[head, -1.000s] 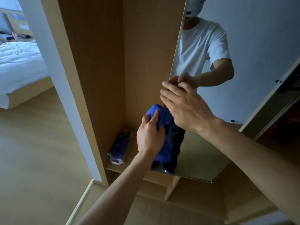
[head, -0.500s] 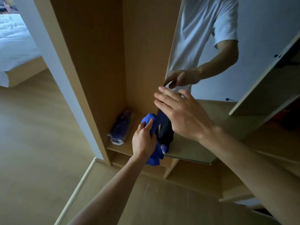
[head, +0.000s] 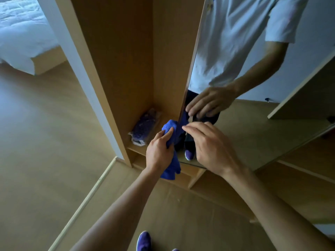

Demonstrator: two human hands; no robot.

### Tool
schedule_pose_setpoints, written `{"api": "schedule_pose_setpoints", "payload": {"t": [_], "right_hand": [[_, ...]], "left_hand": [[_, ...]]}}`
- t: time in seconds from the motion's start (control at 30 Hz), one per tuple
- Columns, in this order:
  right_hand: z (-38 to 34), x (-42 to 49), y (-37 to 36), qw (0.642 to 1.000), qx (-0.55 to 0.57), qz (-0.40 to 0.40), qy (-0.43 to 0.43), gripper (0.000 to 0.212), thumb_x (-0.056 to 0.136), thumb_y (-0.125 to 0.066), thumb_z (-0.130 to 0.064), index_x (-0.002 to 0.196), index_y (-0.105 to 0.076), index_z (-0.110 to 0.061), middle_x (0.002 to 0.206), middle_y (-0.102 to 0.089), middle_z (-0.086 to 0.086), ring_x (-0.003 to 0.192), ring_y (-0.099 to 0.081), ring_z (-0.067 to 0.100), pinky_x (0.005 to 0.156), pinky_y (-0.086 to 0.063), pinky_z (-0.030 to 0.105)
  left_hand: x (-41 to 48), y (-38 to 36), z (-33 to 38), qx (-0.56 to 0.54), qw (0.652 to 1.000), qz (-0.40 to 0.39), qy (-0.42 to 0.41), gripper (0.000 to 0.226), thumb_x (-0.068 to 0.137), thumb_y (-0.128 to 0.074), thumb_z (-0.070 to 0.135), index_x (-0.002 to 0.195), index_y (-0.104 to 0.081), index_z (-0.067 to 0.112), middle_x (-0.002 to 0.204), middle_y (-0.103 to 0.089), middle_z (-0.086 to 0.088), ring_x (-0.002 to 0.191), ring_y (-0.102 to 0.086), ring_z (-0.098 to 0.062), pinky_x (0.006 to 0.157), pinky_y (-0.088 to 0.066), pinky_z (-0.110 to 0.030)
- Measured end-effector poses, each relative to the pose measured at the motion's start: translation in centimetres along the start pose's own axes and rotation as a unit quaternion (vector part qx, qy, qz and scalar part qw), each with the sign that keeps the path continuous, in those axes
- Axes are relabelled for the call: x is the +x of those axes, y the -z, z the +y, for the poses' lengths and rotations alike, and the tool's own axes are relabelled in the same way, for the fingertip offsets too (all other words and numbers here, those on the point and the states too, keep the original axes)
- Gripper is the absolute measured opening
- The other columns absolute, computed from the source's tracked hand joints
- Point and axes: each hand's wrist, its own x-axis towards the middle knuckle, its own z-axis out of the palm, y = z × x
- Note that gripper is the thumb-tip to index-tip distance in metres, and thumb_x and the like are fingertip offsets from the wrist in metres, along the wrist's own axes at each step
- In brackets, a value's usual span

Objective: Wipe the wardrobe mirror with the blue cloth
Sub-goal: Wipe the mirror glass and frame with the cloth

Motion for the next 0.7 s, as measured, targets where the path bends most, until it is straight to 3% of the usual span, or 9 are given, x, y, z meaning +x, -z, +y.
{"api": "schedule_pose_setpoints", "payload": {"t": [0.1, 0.2, 0.37, 0.57, 0.7], "right_hand": [[1.0, -2.9, -2.9, 0.997, 0.036, -0.050, -0.052, 0.047, 0.087, -0.060, 0.008, 0.132, -0.065, -0.007, 0.129, -0.066, 0.005, 0.113, -0.062, 0.027, 0.092, -0.056, 0.042], [1.5, -5.0, -5.3, 0.988, 0.078, -0.087, -0.104, 0.049, 0.087, -0.060, 0.006, 0.133, -0.065, -0.013, 0.131, -0.064, 0.000, 0.117, -0.061, 0.024, 0.091, -0.056, 0.038], [2.1, -5.5, -8.4, 0.958, 0.183, -0.111, -0.188, 0.046, 0.088, -0.057, 0.000, 0.130, -0.063, -0.019, 0.132, -0.061, -0.003, 0.122, -0.057, 0.023, 0.093, -0.053, 0.043], [2.5, -5.1, -12.0, 0.952, 0.196, -0.124, -0.202, 0.048, 0.098, -0.053, -0.006, 0.146, -0.054, -0.015, 0.148, -0.053, -0.002, 0.138, -0.048, 0.015, 0.112, -0.042, 0.030], [2.9, -6.2, -13.9, 0.943, 0.207, -0.148, -0.214, 0.048, 0.100, -0.054, -0.010, 0.148, -0.051, -0.016, 0.148, -0.053, 0.000, 0.138, -0.046, 0.013, 0.110, -0.033, 0.019]], "left_hand": [[-0.5, -1.6, -1.1, 0.002, 1.000, -0.011, 0.023, 0.059, 0.097, -0.059, 0.014, 0.152, -0.049, 0.032, 0.157, -0.047, -0.001, 0.139, -0.049, -0.025, 0.104, -0.041, -0.031], [-0.3, -1.9, -0.5, -0.031, 0.998, 0.036, 0.037, 0.059, 0.095, -0.060, 0.010, 0.149, -0.052, 0.032, 0.155, -0.049, 0.000, 0.140, -0.048, -0.024, 0.108, -0.038, -0.030], [0.0, -2.3, 0.2, -0.068, 0.993, 0.093, 0.002, 0.060, 0.095, -0.059, 0.008, 0.151, -0.051, 0.029, 0.151, -0.052, 0.004, 0.133, -0.053, -0.022, 0.105, -0.046, -0.035], [-0.9, -6.4, -3.3, -0.019, 0.998, 0.027, 0.053, 0.061, 0.099, -0.057, 0.010, 0.155, -0.044, 0.031, 0.155, -0.048, 0.000, 0.135, -0.051, -0.026, 0.106, -0.046, -0.040], [-1.3, -8.5, -5.8, 0.008, 0.996, -0.018, 0.088, 0.060, 0.100, -0.055, 0.010, 0.155, -0.042, 0.032, 0.158, -0.045, -0.001, 0.138, -0.050, -0.026, 0.105, -0.043, -0.036]]}}
